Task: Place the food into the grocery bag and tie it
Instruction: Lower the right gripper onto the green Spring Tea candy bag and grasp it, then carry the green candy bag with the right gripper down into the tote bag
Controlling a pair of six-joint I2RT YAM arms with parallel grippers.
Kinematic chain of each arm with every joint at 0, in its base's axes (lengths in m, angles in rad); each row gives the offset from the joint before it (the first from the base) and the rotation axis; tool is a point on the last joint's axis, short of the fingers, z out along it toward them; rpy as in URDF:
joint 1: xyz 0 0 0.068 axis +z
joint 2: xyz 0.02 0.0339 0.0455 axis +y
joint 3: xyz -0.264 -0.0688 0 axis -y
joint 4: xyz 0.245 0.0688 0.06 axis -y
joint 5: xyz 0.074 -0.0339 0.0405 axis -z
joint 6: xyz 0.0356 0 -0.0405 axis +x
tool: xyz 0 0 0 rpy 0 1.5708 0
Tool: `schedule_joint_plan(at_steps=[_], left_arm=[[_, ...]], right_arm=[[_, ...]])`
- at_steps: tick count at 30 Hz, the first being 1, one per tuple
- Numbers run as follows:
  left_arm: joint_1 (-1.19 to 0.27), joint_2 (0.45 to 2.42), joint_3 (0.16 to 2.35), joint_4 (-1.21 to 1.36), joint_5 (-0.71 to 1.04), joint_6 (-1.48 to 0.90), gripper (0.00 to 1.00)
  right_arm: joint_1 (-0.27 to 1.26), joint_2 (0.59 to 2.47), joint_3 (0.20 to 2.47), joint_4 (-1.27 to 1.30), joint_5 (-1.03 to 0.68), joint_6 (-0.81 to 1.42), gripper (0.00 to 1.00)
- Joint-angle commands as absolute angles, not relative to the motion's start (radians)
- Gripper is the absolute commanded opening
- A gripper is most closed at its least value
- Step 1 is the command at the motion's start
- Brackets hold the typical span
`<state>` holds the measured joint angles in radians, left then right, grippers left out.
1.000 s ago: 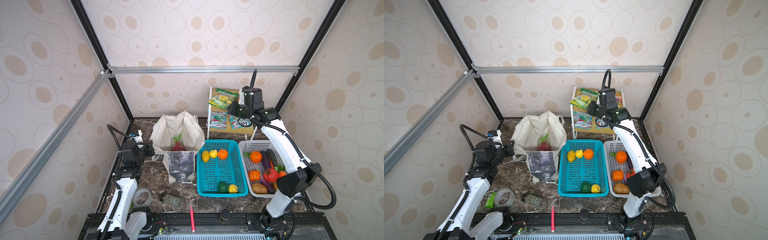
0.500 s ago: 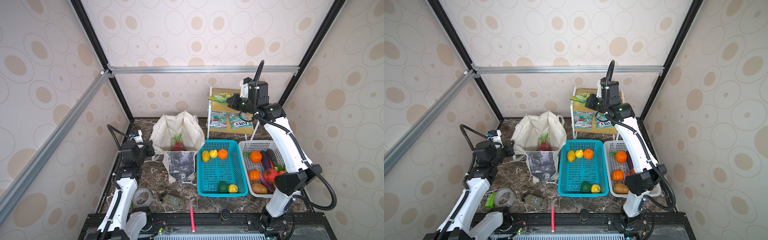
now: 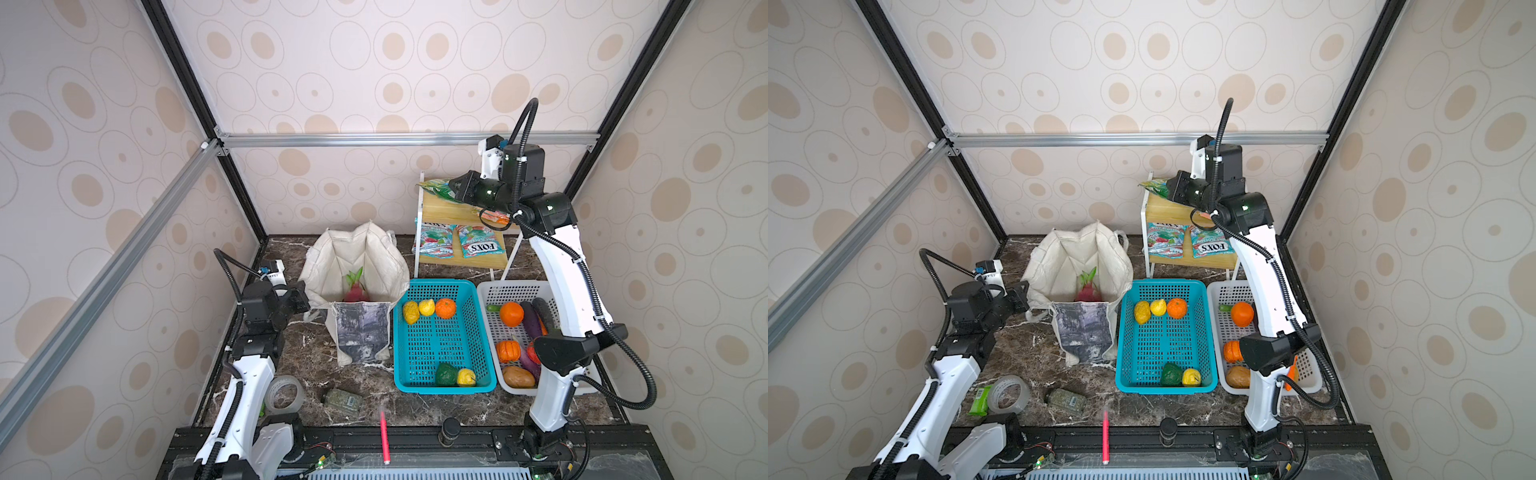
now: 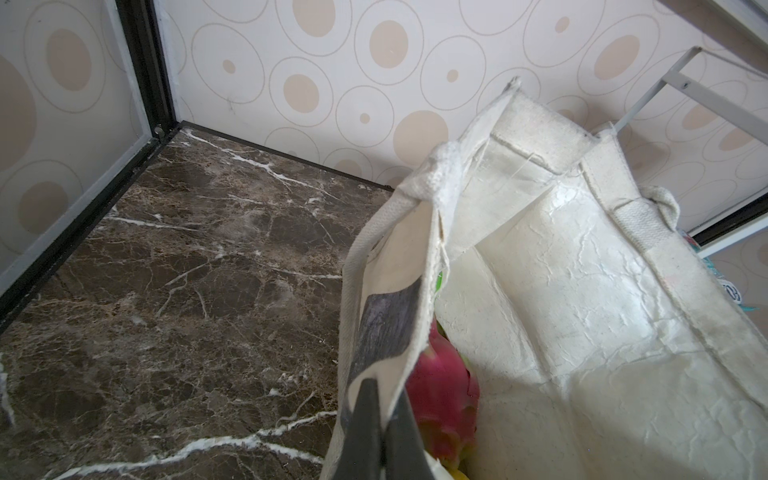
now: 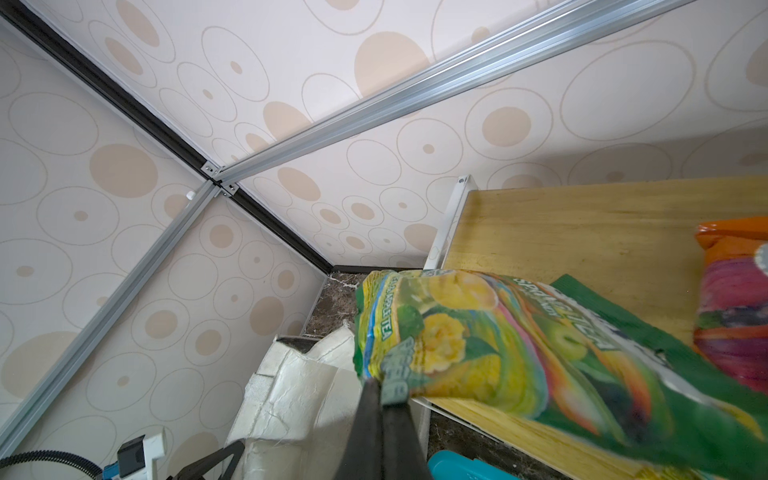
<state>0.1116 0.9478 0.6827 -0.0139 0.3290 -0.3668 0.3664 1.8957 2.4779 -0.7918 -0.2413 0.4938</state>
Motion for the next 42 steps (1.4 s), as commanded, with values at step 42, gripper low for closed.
schedule_joint_plan(at_steps=[42], left_arm=[[0.116,0.934,0.681,0.044,0.378,-0.377,0.00]], right_arm=[[0.831,2.331,2.471,-0.449,-0.012,0.374,0.00]])
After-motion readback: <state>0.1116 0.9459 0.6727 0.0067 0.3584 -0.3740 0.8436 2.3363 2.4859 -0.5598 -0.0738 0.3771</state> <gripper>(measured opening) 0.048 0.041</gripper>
